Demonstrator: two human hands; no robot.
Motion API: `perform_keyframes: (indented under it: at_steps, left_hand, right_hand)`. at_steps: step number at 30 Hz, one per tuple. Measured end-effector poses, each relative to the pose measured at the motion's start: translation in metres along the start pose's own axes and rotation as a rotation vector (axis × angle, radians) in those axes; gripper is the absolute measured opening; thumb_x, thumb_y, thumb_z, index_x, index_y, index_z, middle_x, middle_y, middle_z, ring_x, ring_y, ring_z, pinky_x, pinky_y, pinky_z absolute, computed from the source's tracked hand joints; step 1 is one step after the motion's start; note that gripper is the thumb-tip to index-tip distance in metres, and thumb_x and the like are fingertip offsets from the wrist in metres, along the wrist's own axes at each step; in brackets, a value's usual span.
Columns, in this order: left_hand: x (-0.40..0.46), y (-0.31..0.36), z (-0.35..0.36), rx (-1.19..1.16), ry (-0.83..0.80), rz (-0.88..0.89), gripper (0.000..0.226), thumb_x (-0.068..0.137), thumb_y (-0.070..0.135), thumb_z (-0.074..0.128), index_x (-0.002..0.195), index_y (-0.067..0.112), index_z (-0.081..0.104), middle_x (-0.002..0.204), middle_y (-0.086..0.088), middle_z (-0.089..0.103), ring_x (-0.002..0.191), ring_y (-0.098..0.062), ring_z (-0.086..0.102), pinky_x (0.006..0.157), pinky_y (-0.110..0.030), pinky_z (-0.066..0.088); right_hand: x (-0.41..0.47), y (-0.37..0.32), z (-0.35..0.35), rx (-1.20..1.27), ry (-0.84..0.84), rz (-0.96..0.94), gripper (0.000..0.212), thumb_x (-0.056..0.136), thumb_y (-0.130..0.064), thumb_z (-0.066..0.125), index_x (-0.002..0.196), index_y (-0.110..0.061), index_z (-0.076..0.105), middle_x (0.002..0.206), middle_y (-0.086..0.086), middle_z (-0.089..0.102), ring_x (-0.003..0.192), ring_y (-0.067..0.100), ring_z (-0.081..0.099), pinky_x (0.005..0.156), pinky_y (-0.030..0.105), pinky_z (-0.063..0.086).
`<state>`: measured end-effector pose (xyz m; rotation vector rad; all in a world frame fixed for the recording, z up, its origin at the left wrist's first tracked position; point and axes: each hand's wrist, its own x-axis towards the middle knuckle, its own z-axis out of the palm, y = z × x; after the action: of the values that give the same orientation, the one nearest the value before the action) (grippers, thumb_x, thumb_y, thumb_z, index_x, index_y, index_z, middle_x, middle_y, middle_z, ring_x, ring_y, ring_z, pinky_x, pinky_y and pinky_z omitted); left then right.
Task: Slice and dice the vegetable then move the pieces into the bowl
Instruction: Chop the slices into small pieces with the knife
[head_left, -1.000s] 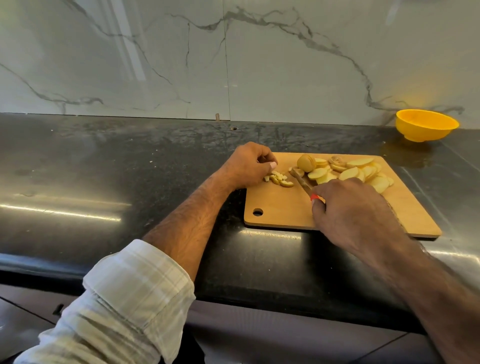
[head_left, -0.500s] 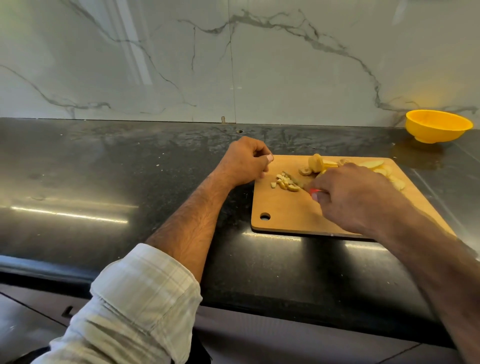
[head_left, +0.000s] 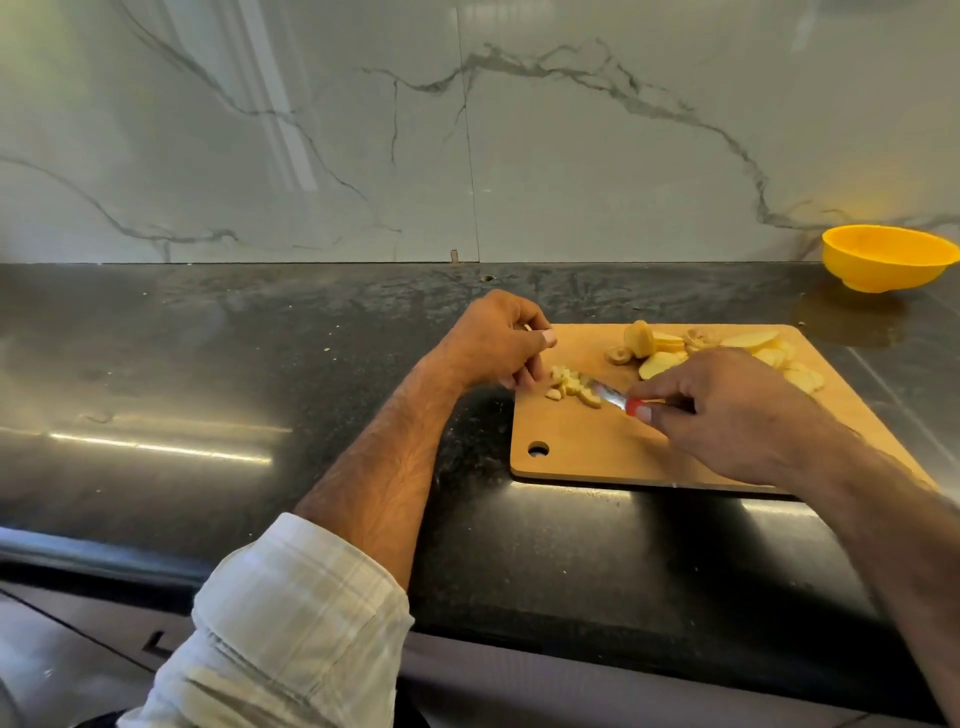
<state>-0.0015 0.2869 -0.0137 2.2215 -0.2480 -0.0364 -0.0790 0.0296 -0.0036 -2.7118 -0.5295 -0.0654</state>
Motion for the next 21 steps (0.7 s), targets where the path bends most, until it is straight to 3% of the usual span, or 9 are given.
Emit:
perform_keyframes:
  at_steps: [4,9,16,21]
  left_hand:
    - [0.010,-0.015,0.003,0.127,0.188,0.040,0.011,0.103,0.028,0.067,0.098,0.022,0.073,0.080,0.003,0.077,0.072,-0.009,0.074,0.072,-0.034,0.063]
    - [0.010,-0.014,0.009,0.094,0.160,0.050,0.012,0.105,0.028,0.065,0.110,0.021,0.073,0.088,0.005,0.078,0.077,-0.006,0.075,0.078,-0.028,0.062]
    - [0.011,-0.013,0.009,0.075,0.147,0.033,0.012,0.105,0.027,0.066,0.109,0.019,0.073,0.081,0.001,0.079,0.071,-0.009,0.075,0.075,-0.027,0.062]
    - [0.011,-0.021,0.010,0.159,0.250,0.064,0.009,0.097,0.033,0.075,0.103,0.025,0.077,0.086,0.008,0.076,0.082,-0.006,0.073,0.082,-0.031,0.063]
  right_hand:
    - [0.005,0.010,0.003,0.052,0.083,0.057,0.026,0.101,-0.039,0.067,0.125,-0.040,0.075,0.079,-0.029,0.055,0.074,0.007,0.056,0.057,0.021,0.036]
    - [0.005,0.000,0.012,0.086,0.067,0.020,0.026,0.101,-0.039,0.066,0.127,-0.039,0.073,0.072,-0.029,0.052,0.065,0.006,0.053,0.053,0.017,0.031]
    - [0.002,0.003,0.012,0.084,0.119,0.023,0.026,0.099,-0.041,0.070,0.124,-0.038,0.075,0.085,-0.023,0.068,0.066,0.012,0.061,0.051,0.020,0.039]
    - [0.000,0.013,0.006,0.034,0.420,0.125,0.024,0.098,-0.038,0.066,0.116,-0.033,0.080,0.085,-0.006,0.073,0.065,0.014,0.059,0.053,0.035,0.054]
